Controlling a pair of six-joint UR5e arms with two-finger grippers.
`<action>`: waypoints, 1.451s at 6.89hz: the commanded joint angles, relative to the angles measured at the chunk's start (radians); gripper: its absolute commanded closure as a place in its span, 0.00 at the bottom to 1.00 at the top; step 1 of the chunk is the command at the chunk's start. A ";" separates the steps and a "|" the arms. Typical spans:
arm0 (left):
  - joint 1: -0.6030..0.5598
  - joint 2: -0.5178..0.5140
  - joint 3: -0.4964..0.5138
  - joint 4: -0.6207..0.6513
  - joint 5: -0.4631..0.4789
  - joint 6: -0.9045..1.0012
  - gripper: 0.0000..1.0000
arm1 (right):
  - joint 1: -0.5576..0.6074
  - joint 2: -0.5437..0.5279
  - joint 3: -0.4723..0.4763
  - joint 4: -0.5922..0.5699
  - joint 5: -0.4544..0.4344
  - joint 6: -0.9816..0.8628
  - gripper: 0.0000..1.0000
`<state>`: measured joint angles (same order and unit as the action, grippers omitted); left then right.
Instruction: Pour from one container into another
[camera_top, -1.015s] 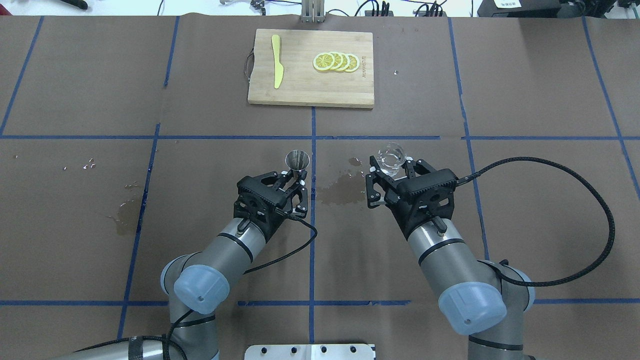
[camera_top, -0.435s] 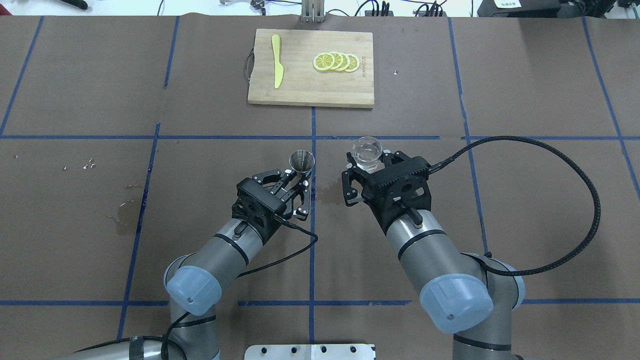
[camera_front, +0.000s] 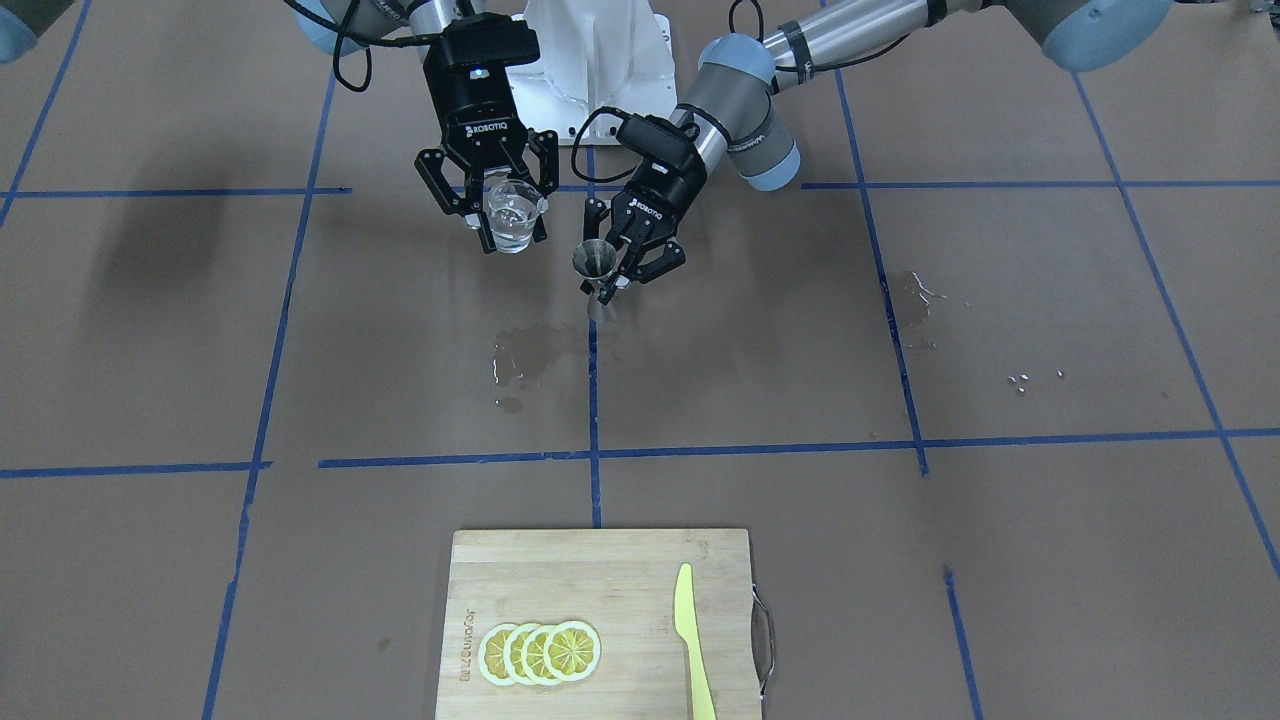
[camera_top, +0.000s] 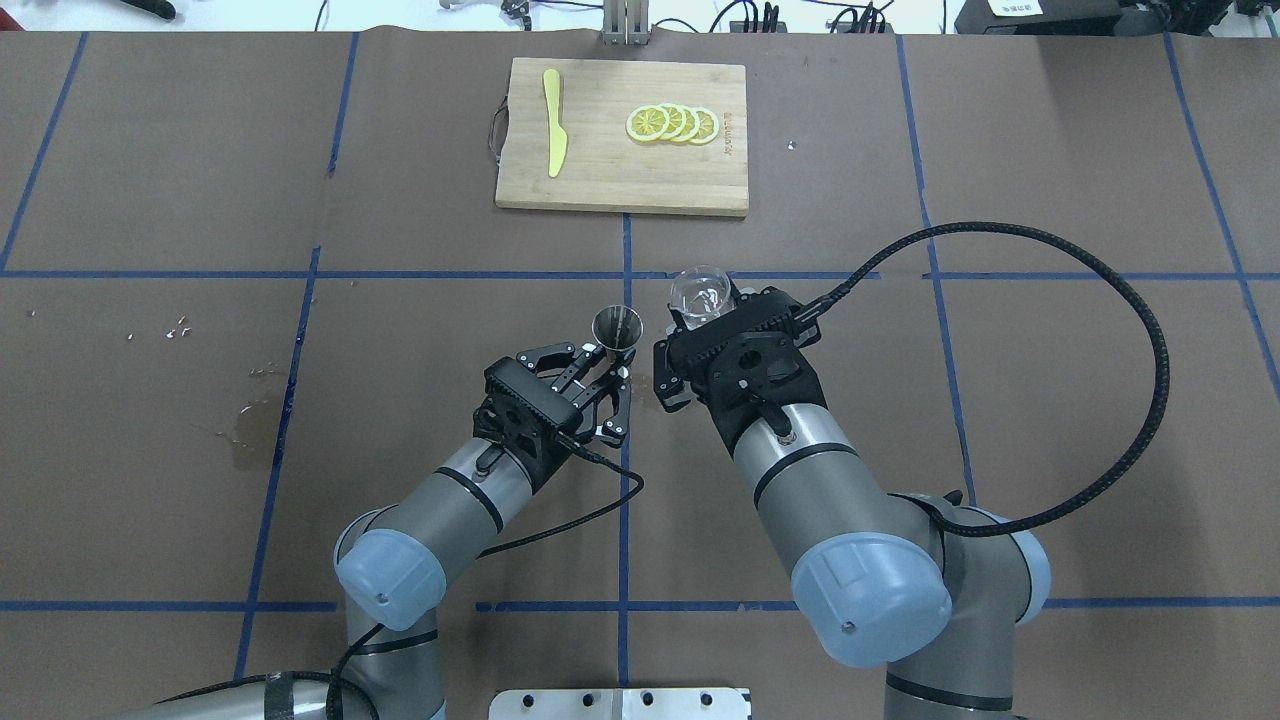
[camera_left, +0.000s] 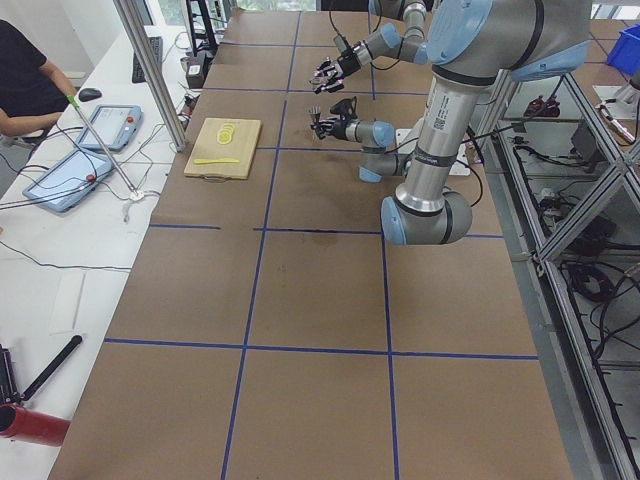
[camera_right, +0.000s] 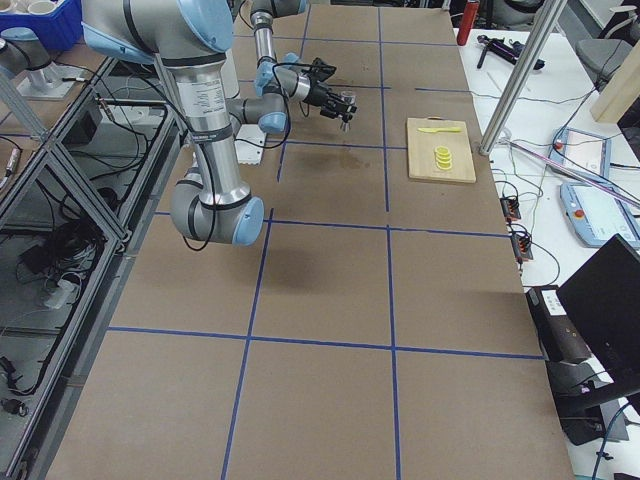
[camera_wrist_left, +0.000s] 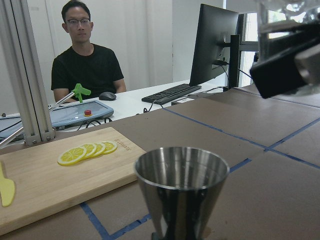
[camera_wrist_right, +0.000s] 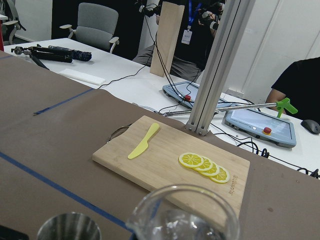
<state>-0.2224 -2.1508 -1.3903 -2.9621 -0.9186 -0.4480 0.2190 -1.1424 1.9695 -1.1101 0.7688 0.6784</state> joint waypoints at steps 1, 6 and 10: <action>0.000 -0.006 0.001 0.000 -0.002 0.000 1.00 | -0.001 0.061 -0.001 -0.135 -0.008 -0.005 1.00; 0.000 -0.018 0.004 0.000 -0.006 0.037 1.00 | -0.003 0.118 -0.008 -0.255 -0.040 -0.092 1.00; 0.000 -0.023 0.002 0.001 -0.014 0.037 1.00 | -0.003 0.124 -0.004 -0.301 -0.060 -0.189 1.00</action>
<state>-0.2224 -2.1734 -1.3876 -2.9618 -0.9324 -0.4111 0.2163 -1.0191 1.9647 -1.4038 0.7151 0.5323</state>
